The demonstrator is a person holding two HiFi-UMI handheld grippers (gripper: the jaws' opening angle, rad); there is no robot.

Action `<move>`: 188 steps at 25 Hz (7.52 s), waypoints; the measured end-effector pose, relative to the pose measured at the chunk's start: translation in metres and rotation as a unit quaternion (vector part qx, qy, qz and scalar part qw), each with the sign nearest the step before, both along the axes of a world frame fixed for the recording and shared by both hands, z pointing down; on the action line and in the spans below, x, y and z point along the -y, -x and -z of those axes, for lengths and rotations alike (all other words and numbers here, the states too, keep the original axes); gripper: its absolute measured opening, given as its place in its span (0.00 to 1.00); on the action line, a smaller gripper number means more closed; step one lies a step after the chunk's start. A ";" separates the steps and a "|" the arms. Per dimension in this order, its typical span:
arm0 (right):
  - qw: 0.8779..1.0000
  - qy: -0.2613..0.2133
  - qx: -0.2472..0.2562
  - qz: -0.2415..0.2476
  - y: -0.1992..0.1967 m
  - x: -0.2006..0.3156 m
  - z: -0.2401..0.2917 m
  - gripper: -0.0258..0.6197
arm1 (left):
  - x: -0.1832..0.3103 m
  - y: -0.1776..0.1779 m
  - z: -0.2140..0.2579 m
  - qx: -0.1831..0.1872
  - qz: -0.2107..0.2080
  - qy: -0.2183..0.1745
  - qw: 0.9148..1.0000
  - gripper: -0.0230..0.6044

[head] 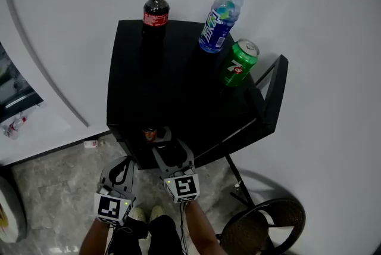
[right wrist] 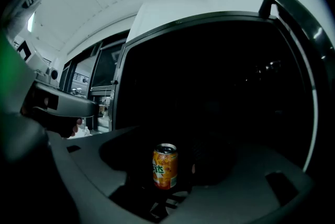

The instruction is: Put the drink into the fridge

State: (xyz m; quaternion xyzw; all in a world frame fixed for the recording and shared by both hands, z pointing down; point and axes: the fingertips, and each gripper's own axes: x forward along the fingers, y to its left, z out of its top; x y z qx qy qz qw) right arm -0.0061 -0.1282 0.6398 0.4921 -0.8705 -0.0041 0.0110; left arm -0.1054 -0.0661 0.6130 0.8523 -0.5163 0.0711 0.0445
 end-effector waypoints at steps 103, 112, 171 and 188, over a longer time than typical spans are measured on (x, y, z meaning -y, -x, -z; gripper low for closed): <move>0.999 0.002 -0.013 -0.052 -0.152 0.044 0.278 0.09 | 0.078 -0.085 0.237 -0.005 -0.003 -0.008 1.000 0.04; 0.999 0.030 -0.010 -0.007 -0.156 0.075 0.283 0.33 | 0.094 -0.099 0.242 -0.005 0.029 -0.010 1.000 0.04; 0.999 0.040 -0.030 -0.011 -0.143 0.101 0.311 0.52 | 0.084 -0.070 0.256 -0.003 0.057 -0.024 0.998 0.04; 0.996 0.030 -0.021 -0.076 -0.117 -0.001 0.319 0.52 | 0.023 -0.046 0.254 -0.016 -0.018 -0.023 0.999 0.04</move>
